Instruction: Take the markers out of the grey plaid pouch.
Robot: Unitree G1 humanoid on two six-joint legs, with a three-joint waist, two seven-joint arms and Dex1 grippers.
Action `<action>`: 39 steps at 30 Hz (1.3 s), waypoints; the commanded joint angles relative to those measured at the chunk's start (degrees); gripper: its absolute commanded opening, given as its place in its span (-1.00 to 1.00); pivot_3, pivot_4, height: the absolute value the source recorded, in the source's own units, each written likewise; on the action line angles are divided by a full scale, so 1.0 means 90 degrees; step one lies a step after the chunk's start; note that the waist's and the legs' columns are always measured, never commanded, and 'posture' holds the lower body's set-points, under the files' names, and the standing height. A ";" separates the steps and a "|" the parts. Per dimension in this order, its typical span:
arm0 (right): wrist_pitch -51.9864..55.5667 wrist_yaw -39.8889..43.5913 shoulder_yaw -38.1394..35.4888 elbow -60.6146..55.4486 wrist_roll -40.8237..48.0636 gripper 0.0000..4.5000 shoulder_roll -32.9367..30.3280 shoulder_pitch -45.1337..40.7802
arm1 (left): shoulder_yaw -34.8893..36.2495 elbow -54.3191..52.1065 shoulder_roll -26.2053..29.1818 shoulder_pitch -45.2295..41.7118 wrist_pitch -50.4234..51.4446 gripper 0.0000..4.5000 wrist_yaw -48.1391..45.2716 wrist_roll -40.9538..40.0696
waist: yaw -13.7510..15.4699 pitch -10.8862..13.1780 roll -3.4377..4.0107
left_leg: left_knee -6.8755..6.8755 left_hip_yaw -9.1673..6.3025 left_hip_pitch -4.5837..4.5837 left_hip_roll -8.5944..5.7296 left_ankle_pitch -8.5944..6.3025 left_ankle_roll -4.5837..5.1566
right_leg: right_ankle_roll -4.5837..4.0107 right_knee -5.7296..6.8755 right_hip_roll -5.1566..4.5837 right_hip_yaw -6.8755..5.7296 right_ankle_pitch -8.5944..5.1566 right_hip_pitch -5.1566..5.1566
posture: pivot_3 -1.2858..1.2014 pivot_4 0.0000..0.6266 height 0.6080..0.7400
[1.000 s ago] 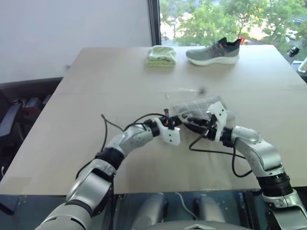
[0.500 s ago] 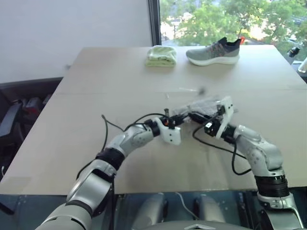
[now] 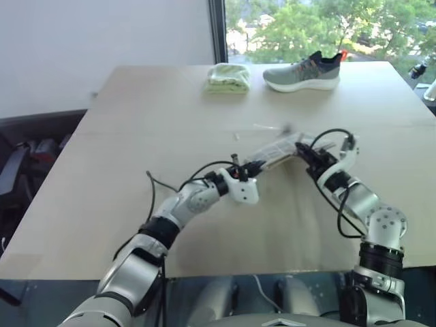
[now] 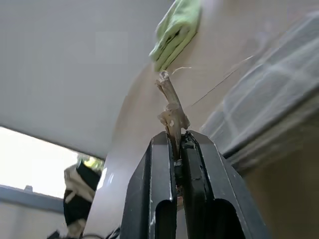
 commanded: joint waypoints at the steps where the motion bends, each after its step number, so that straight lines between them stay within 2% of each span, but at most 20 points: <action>1: -0.0506 -0.0500 -0.0651 0.0071 0.0500 -0.91 -0.0078 -0.0234 | 0.0002 -0.0129 0.0063 0.0296 0.0205 -1.00 -0.0231 -0.0139 | -0.0014 0.0000 0.0001 | -0.0004 0.0003 -0.0004 0.0000 0.0002 -0.0003 | 0.0000 0.0000 0.0000 0.0003 0.0000 -0.0006 | 0.03 -0.52 1.00; 4: -0.1050 -0.0785 -0.1020 0.0486 0.0445 -0.91 -0.0253 -0.0466 | 0.0163 -0.0384 0.0161 0.0480 0.0327 -1.00 -0.0376 -0.0328 | -0.0090 -0.0001 0.0001 | -0.0001 0.0015 -0.0057 0.0000 0.0019 -0.0028 | 0.0000 0.0009 -0.0001 0.0015 0.0001 -0.0055 | 0.03 -0.52 1.00; 10: -0.2410 -0.1045 -0.1443 0.1406 -0.0201 -0.91 -0.0707 -0.0941 | 0.0365 -0.0865 0.0294 0.0762 0.0545 -1.00 -0.0771 -0.0817 | -0.0176 0.0002 0.0005 | -0.0012 0.0032 -0.0068 0.0002 0.0019 -0.0028 | 0.0000 0.0006 0.0001 0.0029 0.0000 -0.0077 | 0.03 -0.52 1.00; 16: -0.2794 -0.0860 -0.1469 0.1685 -0.0283 -0.91 -0.0946 -0.1012 | 0.0535 -0.1315 0.0235 0.1002 0.0851 -1.00 -0.1336 -0.1689 | -0.0321 0.0007 0.0011 | -0.0015 0.0044 -0.0073 0.0008 0.0019 -0.0027 | 0.0000 0.0003 0.0000 0.0041 0.0000 -0.0082 | 0.03 -0.52 1.00; 20: -0.2299 -0.0195 -0.0902 0.1374 -0.0564 -0.91 -0.1206 -0.0689 | 0.0581 -0.1473 0.0233 0.1020 0.1049 -1.00 -0.1497 -0.1834 | -0.0331 0.0008 0.0012 | -0.0014 0.0048 -0.0070 0.0012 0.0019 -0.0026 | 0.0000 0.0009 0.0005 0.0046 0.0000 -0.0083 | 0.03 -0.52 1.00; 24: -0.1834 0.0935 0.0004 0.0685 -0.0978 -0.42 -0.1743 -0.0135 | 0.0620 -0.1514 0.0176 0.0969 0.1173 -1.00 -0.1563 -0.1949 | -0.0298 0.0010 0.0015 | -0.0013 0.0048 -0.0073 0.0010 0.0018 -0.0025 | 0.0000 0.0005 0.0004 0.0043 0.0000 -0.0083 | 0.03 -0.52 1.00; 27: -0.1723 0.2113 0.0844 -0.0026 -0.1500 0.26 -0.2462 0.0437 | 0.0651 -0.1591 0.0116 0.0959 0.1271 -1.00 -0.1663 -0.2059 | -0.0328 0.0011 0.0014 | -0.0011 0.0051 -0.0074 0.0010 0.0018 -0.0024 | 0.0000 -0.0001 0.0004 0.0045 0.0000 -0.0082 | 0.03 -0.52 1.00; 32: -0.1839 0.3826 0.1922 -0.0952 -0.2183 0.26 -0.3481 0.1133 | 0.0663 -0.1663 0.0010 0.0954 0.1316 -1.00 -0.1842 -0.2191 | -0.0304 0.0016 0.0007 | -0.0008 0.0052 -0.0071 0.0016 0.0017 -0.0024 | 0.0000 0.0005 0.0008 0.0043 0.0000 -0.0081 | 0.03 -0.52 1.00; 33: -0.1873 0.3990 0.2085 -0.0993 -0.2301 -0.01 -0.3561 0.1179 | 0.0662 -0.1686 -0.0012 0.0951 0.1324 -1.00 -0.1880 -0.2220 | -0.0300 0.0019 0.0002 | -0.0007 0.0052 -0.0070 0.0016 0.0017 -0.0024 | 0.0000 0.0005 0.0007 0.0042 0.0000 -0.0080 | 0.03 -0.52 1.00; 35: -0.2081 0.4157 0.2405 -0.0952 -0.2694 -0.36 -0.3589 0.1190 | 0.0655 -0.1756 -0.0055 0.0938 0.1356 -1.00 -0.1959 -0.2275 | -0.0302 0.0024 -0.0008 | -0.0001 0.0051 -0.0069 0.0015 0.0017 -0.0024 | 0.0001 0.0004 0.0007 0.0041 0.0000 -0.0075 | 0.03 -0.52 1.00; 37: -0.2198 0.4173 0.2587 -0.0839 -0.2982 -0.82 -0.3492 0.1113 | 0.0659 -0.1828 -0.0091 0.0930 0.1381 -1.00 -0.2019 -0.2305 | -0.0296 0.0027 -0.0014 | 0.0003 0.0051 -0.0069 0.0015 0.0018 -0.0025 | 0.0001 0.0004 0.0006 0.0041 0.0001 -0.0074 | 0.03 -0.52 1.00; 38: -0.2235 0.4143 0.2633 -0.0757 -0.3107 -0.97 -0.3431 0.1051 | 0.0665 -0.1847 -0.0107 0.0923 0.1384 -1.00 -0.2047 -0.2311 | -0.0292 0.0029 -0.0016 | 0.0003 0.0051 -0.0069 0.0014 0.0018 -0.0025 | 0.0001 0.0004 0.0005 0.0041 0.0001 -0.0074 | 0.03 -0.52 1.00; 39: -0.2280 0.4116 0.2672 -0.0655 -0.3226 -0.97 -0.3374 0.0977 | 0.0668 -0.1898 -0.0121 0.0932 0.1398 -1.00 -0.2077 -0.2321 | -0.0283 0.0029 -0.0016 | 0.0003 0.0049 -0.0070 0.0014 0.0018 -0.0026 | 0.0001 0.0004 0.0004 0.0040 0.0001 -0.0075 | 0.03 -0.52 1.00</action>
